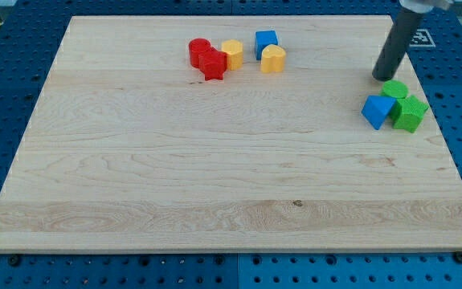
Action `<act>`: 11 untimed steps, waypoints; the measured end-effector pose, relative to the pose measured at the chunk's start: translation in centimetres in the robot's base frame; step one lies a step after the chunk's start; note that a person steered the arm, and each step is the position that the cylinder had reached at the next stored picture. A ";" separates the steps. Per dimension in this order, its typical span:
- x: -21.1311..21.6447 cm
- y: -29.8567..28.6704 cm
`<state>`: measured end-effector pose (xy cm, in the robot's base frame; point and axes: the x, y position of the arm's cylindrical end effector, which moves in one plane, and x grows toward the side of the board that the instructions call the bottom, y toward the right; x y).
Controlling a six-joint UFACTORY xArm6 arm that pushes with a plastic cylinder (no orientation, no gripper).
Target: Move the blue cube above to the blue triangle
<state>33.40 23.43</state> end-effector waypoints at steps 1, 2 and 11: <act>-4.6 -3.6; -7.5 -9.8; -6.9 -16.2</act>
<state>26.53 7.23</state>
